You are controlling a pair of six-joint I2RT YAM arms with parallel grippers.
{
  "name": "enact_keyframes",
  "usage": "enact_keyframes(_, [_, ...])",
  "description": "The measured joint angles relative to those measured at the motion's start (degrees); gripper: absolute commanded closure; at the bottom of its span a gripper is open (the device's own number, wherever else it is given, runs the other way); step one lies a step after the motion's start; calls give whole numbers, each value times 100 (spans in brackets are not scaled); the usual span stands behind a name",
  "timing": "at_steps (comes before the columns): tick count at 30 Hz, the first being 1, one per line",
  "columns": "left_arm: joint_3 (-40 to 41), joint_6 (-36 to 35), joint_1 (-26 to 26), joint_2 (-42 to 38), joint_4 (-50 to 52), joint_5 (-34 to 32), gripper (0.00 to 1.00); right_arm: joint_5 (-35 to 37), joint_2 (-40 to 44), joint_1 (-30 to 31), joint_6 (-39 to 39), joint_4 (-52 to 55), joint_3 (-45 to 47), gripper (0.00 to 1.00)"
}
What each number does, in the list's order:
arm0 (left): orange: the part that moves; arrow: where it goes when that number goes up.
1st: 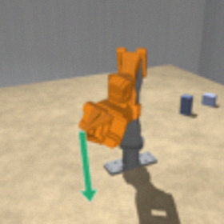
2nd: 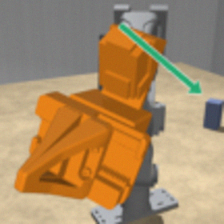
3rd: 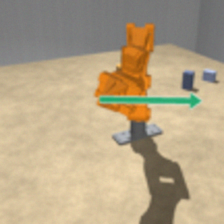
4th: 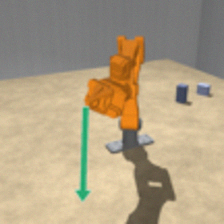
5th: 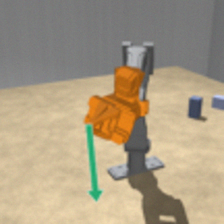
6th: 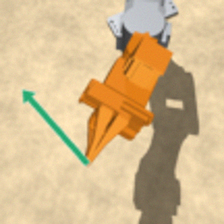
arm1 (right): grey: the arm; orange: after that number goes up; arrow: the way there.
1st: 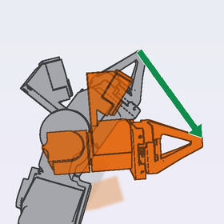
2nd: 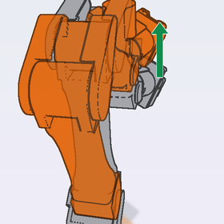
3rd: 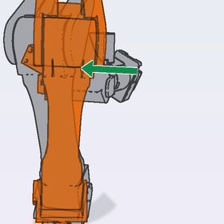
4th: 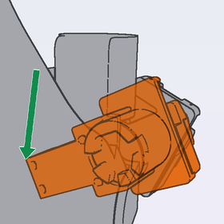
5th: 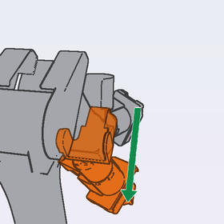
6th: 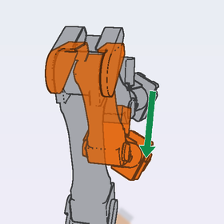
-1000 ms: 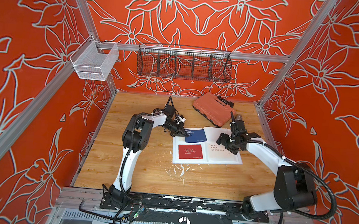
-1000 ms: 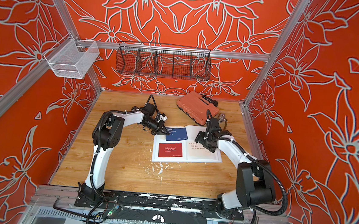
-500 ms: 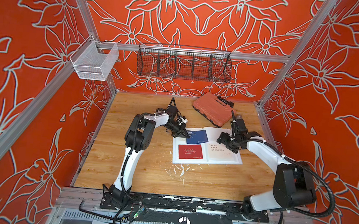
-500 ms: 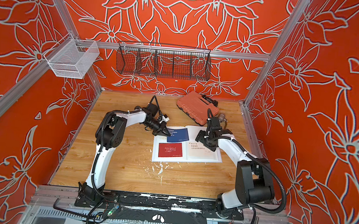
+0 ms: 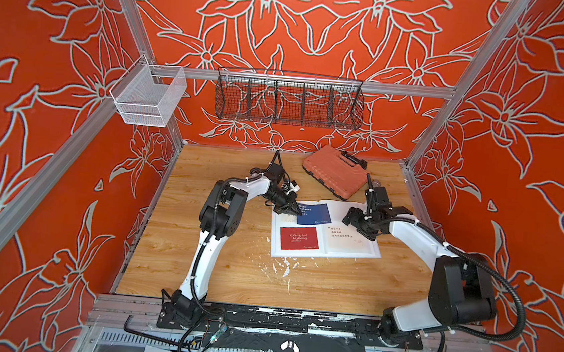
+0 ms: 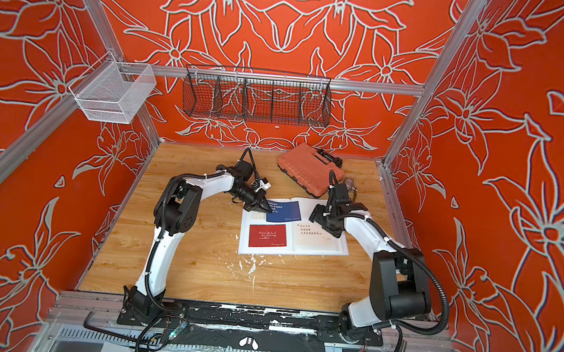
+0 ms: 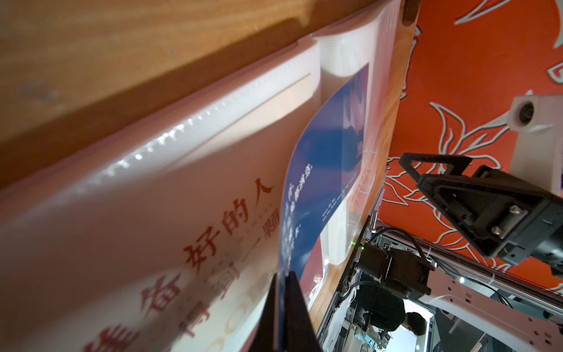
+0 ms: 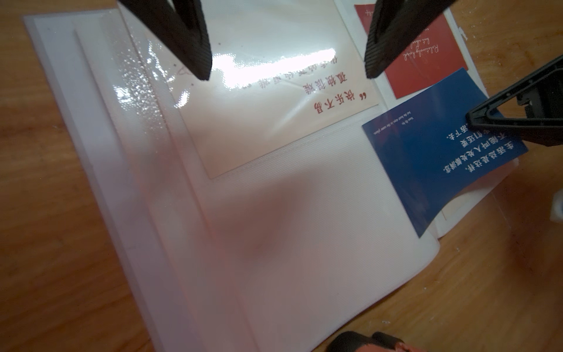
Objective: Place the photos into the photo albums
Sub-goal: Insert the photo into the photo album.
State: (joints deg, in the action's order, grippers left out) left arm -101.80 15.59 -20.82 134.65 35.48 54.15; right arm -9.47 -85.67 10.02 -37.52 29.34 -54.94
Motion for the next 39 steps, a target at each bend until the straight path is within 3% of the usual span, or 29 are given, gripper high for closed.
enact_keyframes(18, [-549,125,-149,289,50,-24,100,-4,-538,-654,437,-4,-260,16])
enact_keyframes(30, [-544,393,-190,293,-50,-55,99,-177,-990,-691,610,-101,-354,16])
enact_keyframes(31, [-531,400,-192,293,-76,-63,89,-192,-990,-691,612,-109,-354,15])
enact_keyframes(33, [-476,428,-201,291,-170,-125,80,-199,-992,-691,625,-118,-354,15])
enact_keyframes(34, [-426,450,-203,291,-214,-170,71,-199,-994,-691,629,-125,-354,15])
enact_keyframes(39, [-232,621,-208,133,-452,-155,42,-199,-1023,-691,656,-136,-354,15])
